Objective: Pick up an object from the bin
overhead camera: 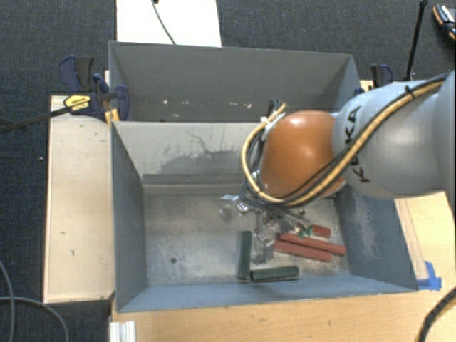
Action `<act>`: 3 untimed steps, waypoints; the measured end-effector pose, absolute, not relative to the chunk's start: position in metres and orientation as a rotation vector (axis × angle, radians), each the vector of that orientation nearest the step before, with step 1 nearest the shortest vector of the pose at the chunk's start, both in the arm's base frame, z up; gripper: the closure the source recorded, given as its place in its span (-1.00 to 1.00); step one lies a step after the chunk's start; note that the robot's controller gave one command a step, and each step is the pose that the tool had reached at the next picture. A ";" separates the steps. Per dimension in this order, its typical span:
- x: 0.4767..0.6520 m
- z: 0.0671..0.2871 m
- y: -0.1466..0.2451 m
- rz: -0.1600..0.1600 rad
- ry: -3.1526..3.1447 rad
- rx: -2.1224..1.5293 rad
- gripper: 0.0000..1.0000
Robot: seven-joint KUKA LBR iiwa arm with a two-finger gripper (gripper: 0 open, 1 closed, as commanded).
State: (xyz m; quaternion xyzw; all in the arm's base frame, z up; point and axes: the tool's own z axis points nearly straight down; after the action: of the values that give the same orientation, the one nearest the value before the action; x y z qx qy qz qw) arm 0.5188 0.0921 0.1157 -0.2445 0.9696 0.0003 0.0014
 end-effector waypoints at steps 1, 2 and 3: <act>0.491 0.127 0.051 -0.001 3.030 -0.829 -1.00; 0.485 0.091 0.064 -0.001 2.857 -1.295 -1.00; 0.513 0.071 0.087 0.002 2.530 -1.859 1.00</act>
Offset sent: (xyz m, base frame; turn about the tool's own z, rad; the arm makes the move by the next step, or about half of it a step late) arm -0.0390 -0.0221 -0.0457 -0.5139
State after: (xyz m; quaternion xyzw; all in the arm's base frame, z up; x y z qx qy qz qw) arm 0.5135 0.0870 0.0707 -0.5922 0.8058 0.0005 0.0011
